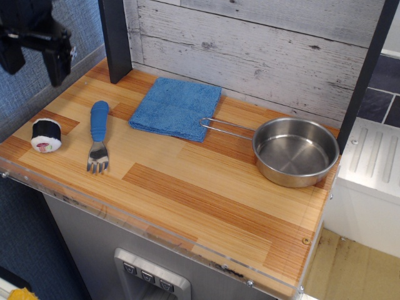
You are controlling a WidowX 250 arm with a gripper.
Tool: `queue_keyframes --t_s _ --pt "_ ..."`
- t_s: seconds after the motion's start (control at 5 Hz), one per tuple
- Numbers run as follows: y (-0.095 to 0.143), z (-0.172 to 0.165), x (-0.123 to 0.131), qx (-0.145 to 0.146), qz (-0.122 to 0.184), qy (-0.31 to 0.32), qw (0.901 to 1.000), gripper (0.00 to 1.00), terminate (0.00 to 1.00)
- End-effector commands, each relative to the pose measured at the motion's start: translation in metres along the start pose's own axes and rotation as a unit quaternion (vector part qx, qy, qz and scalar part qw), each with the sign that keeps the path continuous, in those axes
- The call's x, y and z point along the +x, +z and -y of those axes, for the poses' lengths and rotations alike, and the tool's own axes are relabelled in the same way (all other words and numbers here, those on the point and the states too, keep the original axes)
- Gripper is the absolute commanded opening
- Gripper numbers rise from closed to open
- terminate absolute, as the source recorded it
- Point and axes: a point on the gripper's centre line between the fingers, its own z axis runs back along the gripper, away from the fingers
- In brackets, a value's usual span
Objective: Place the sushi on top of the towel.
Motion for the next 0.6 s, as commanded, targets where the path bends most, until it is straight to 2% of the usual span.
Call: queue_keyframes --t_s 0.0,0.4 --pt "-0.022 -0.015 -0.009 0.016 0.006 0.036 0.9992 1.00 0.00" --pt "-0.051 -0.010 -0.025 0.024 -0.018 0.039 0.9988 1.00 0.00"
